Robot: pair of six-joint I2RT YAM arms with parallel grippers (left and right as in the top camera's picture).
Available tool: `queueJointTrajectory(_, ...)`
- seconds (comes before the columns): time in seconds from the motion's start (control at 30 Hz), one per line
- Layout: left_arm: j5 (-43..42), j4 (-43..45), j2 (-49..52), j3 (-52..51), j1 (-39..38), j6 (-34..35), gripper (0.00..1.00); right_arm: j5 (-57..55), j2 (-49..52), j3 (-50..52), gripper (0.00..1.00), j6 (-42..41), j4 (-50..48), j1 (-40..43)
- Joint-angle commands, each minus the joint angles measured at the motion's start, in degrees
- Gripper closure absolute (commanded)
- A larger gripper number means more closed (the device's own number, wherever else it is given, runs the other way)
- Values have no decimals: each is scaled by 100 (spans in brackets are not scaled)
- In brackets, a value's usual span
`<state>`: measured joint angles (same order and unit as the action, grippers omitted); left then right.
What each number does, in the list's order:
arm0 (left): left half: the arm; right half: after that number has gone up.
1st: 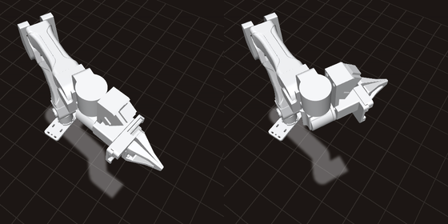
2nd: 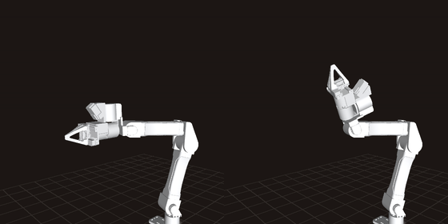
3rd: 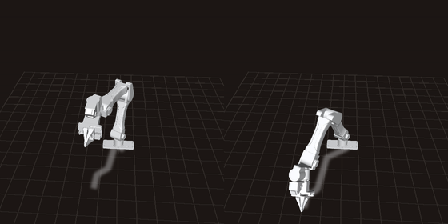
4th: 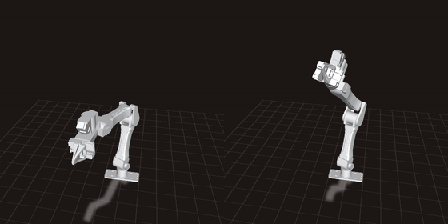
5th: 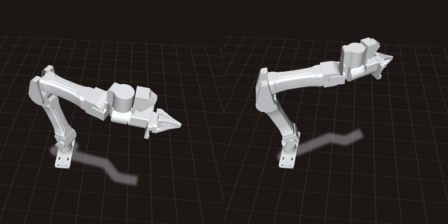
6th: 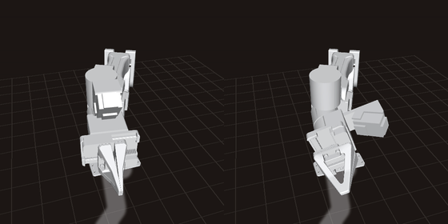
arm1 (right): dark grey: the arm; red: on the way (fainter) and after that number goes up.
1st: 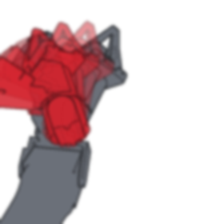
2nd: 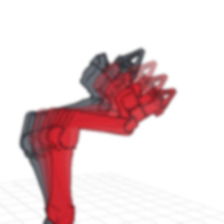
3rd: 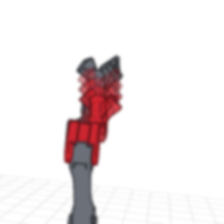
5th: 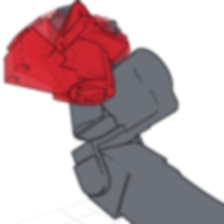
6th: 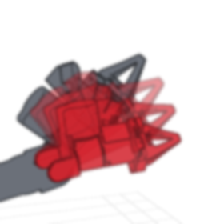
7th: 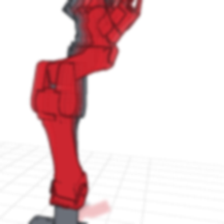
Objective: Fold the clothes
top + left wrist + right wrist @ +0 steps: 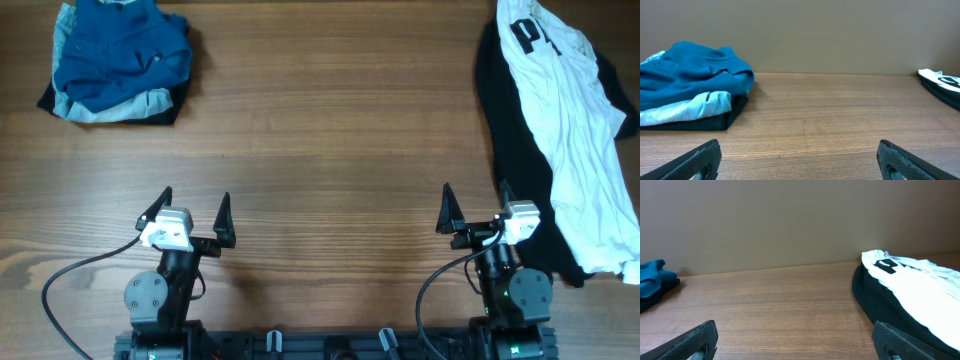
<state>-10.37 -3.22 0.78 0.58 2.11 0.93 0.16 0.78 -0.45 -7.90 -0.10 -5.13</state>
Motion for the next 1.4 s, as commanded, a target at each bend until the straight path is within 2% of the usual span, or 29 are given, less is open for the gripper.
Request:
queueJointTrajectory(0.0, 37, -26, -50, -24, 42, -63, 0, 26, -35, 15, 0, 0, -31, -17)
queueJointTrajectory(1.37, 39, -26, -50, -24, 42, -63, 0, 26, -35, 15, 0, 83, -31, -17)
